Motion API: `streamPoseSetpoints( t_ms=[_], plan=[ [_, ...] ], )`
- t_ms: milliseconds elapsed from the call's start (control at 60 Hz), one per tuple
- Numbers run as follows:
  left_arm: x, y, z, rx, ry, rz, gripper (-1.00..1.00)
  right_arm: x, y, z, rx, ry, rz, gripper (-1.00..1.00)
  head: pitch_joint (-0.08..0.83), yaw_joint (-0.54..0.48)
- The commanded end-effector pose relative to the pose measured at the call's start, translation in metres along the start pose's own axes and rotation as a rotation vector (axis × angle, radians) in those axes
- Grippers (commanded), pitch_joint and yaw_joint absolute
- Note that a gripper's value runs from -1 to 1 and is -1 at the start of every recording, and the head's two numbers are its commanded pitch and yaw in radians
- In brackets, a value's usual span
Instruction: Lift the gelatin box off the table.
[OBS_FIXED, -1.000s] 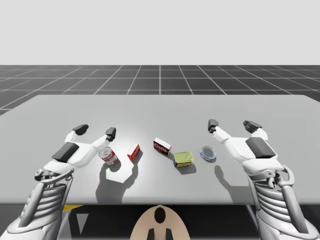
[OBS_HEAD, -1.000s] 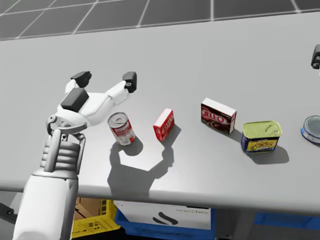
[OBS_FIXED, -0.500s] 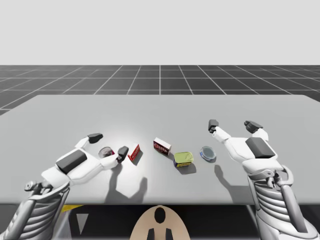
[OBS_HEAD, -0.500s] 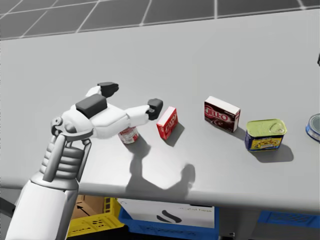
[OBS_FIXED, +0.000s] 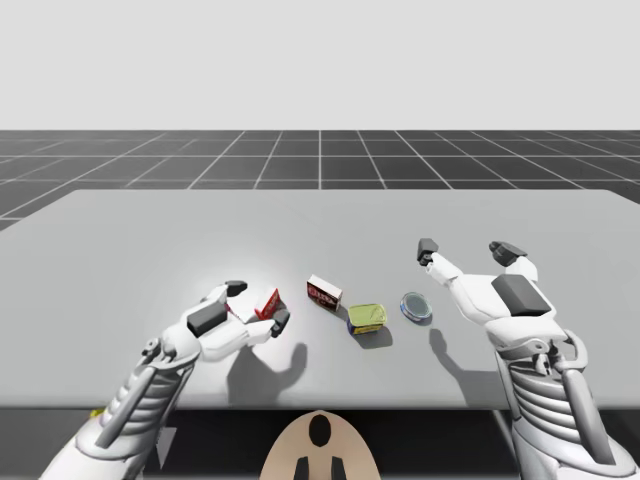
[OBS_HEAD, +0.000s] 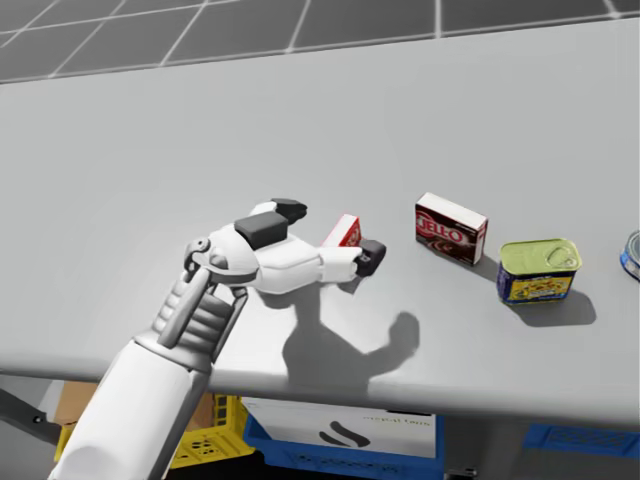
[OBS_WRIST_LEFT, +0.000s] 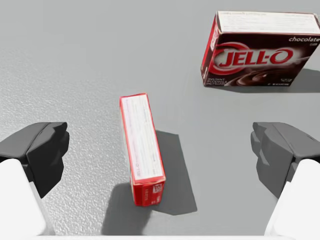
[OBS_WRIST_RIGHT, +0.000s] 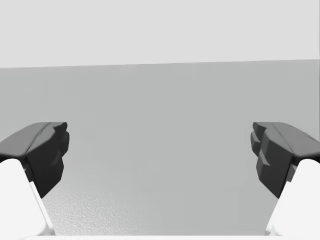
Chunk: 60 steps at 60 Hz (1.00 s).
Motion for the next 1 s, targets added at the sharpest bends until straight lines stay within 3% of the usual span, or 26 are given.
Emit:
streamPoseSetpoints(
  t_ms=[17,500,517,533,567,583,633,750,1000],
  plan=[
    [-0.003,0.002,-0.027,0.094,0.140,-0.007,-1.00,-0.001,0.001,0.000,0.000,0.003,-0.008,-1.00,0.695,0.25],
    [-0.030,0.012,-0.069,0.144,0.295,-0.015,-0.95,-0.001,0.000,0.000,0.000,0.003,-0.013,-1.00,0.695,0.25],
    [-0.030,0.012,-0.069,0.143,0.298,-0.016,-0.89,-0.001,0.000,0.000,0.000,0.003,-0.012,-1.00,0.696,0.25],
    [-0.031,0.011,-0.070,0.138,0.306,-0.019,-0.30,-0.001,0.000,0.000,0.000,0.003,-0.012,-1.00,0.696,0.25],
    [-0.032,0.011,-0.070,0.135,0.308,-0.019,0.32,-0.001,0.000,0.000,-0.001,0.003,-0.013,-1.00,0.696,0.25],
    [-0.033,0.010,-0.070,0.132,0.308,-0.021,0.89,-0.001,0.000,0.000,-0.002,0.002,-0.013,-1.00,0.695,0.25],
    [-0.033,0.008,-0.069,0.126,0.305,-0.026,1.00,-0.001,-0.001,0.000,-0.002,0.003,-0.014,-1.00,0.692,0.25],
    [-0.035,0.005,-0.067,0.122,0.299,-0.035,1.00,-0.001,-0.001,0.000,-0.002,0.002,-0.013,-1.00,0.667,0.25],
    [-0.036,0.003,-0.065,0.122,0.284,-0.048,1.00,-0.001,-0.002,-0.001,-0.003,0.006,-0.017,-1.00,0.404,0.25]
  ],
)
